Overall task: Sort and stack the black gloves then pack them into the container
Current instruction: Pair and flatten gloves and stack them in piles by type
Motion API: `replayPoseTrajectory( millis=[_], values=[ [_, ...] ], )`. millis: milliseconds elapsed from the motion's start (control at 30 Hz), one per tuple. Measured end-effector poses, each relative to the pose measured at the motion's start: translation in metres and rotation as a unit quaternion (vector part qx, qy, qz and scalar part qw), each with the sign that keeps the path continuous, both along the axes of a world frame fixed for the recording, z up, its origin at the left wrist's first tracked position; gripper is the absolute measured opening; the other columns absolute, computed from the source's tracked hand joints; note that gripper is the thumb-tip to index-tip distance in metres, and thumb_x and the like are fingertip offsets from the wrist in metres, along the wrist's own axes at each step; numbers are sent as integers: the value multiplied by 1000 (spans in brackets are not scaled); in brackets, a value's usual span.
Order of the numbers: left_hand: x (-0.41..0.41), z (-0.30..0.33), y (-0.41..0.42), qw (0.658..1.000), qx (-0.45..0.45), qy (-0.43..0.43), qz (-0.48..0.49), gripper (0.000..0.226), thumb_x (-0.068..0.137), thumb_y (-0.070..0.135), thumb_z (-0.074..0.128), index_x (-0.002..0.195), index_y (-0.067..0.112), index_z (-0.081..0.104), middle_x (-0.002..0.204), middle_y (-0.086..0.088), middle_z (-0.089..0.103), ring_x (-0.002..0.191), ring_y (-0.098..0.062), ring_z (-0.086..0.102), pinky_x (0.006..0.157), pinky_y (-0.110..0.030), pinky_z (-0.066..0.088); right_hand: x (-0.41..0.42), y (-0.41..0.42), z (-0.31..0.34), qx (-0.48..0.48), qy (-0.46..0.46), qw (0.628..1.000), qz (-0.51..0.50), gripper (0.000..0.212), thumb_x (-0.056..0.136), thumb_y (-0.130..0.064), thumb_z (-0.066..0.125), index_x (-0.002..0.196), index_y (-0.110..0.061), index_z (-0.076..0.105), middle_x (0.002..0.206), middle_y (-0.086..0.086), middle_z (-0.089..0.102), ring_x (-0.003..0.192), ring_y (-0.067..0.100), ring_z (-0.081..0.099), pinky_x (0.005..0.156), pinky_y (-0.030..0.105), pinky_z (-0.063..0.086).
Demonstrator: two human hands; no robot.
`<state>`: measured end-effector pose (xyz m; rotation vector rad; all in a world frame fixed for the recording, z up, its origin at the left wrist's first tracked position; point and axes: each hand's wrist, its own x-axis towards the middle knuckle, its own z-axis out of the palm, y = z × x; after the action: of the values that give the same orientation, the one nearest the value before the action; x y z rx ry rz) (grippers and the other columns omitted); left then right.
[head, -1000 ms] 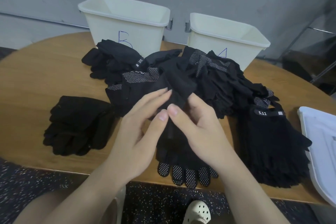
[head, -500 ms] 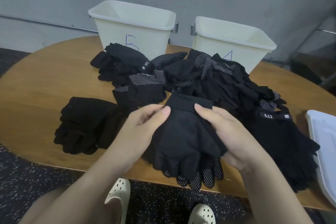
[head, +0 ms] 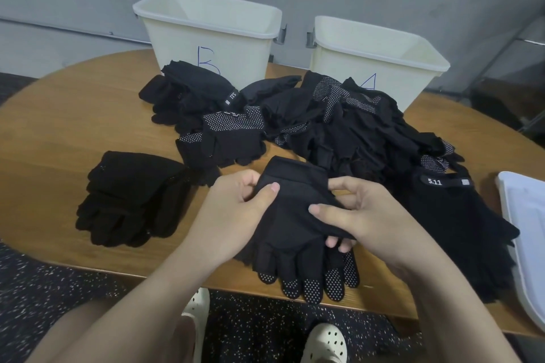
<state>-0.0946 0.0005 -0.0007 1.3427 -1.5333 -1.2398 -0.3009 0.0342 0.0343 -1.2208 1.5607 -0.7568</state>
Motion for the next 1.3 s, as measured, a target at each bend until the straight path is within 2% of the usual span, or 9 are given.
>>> replayPoseTrajectory(
  millis=[167, 333, 433, 567, 800, 1000, 1133, 1200, 1300],
  values=[
    [3, 3, -2, 997, -8, -71, -25, 19, 98, 33, 67, 91, 16, 73, 78, 8, 78, 76, -10, 75, 76, -40, 63, -9, -3, -12, -39, 96, 994, -42, 46, 90, -23, 79, 132, -16, 61, 132, 7, 66, 53, 15, 66, 50, 22, 48],
    [6, 4, -5, 994, -15, -109, -21, 27, 97, 31, 70, 84, 7, 68, 60, -2, 72, 42, -19, 63, 48, -24, 46, -6, -3, -17, -125, 155, 979, -41, 42, 86, -27, 83, 124, -23, 67, 116, 1, 71, 75, 7, 71, 68, 19, 56],
    [8, 5, -6, 992, -13, -123, -20, 28, 97, 31, 70, 83, 7, 68, 60, 2, 72, 40, -23, 63, 47, -23, 46, -7, -5, -21, -144, 170, 974, -43, 38, 83, -28, 85, 118, -25, 70, 106, -6, 72, 107, 5, 67, 97, 26, 53],
    [10, 4, -6, 975, -68, -209, -6, 46, 95, 35, 71, 62, 12, 48, 42, 4, 55, 37, -12, 57, 48, -25, 46, -5, -8, -25, -144, 199, 968, -41, 29, 86, -27, 83, 113, -28, 72, 95, -11, 72, 103, 14, 69, 99, 41, 55],
    [14, -4, -7, 932, -211, -293, 42, 33, 88, 45, 74, 113, 26, 66, 88, 15, 61, 81, -8, 59, 78, -32, 52, -2, -10, -29, -145, 246, 958, -28, 23, 89, -29, 80, 110, -32, 72, 98, -15, 69, 102, 14, 66, 95, 40, 56],
    [5, -2, 1, 861, -369, -334, -106, 35, 100, 31, 55, 125, 12, 71, 138, -2, 62, 128, -21, 56, 110, -43, 47, 1, -7, -32, -194, 288, 937, -33, 36, 88, -33, 79, 120, -24, 68, 100, -11, 61, 95, 9, 59, 91, 35, 54],
    [-5, -15, 7, 843, -312, -396, -188, 69, 102, 52, 32, 161, 17, 27, 171, 2, 14, 158, -13, 11, 128, -33, 8, 10, 0, -35, -297, 347, 889, -21, 38, 96, -33, 66, 131, -17, 62, 123, -6, 54, 118, 14, 51, 102, 37, 49],
    [-3, -21, 4, 843, -262, -414, -222, 77, 100, 64, 16, 164, 23, 1, 168, 11, -15, 155, -3, -15, 127, -26, -6, 13, 3, -35, -314, 399, 861, 31, 42, 101, -31, 59, 140, -16, 56, 143, -3, 51, 136, 17, 43, 113, 38, 40],
    [0, -27, -4, 835, -254, -425, -241, 89, 89, 74, 3, 162, 26, -15, 164, 14, -29, 149, 4, -28, 122, -21, -16, 21, 11, -41, -282, 467, 827, 136, 53, 109, -37, 37, 158, -18, 37, 166, -5, 32, 156, 12, 19, 128, 35, 14]
  ],
)
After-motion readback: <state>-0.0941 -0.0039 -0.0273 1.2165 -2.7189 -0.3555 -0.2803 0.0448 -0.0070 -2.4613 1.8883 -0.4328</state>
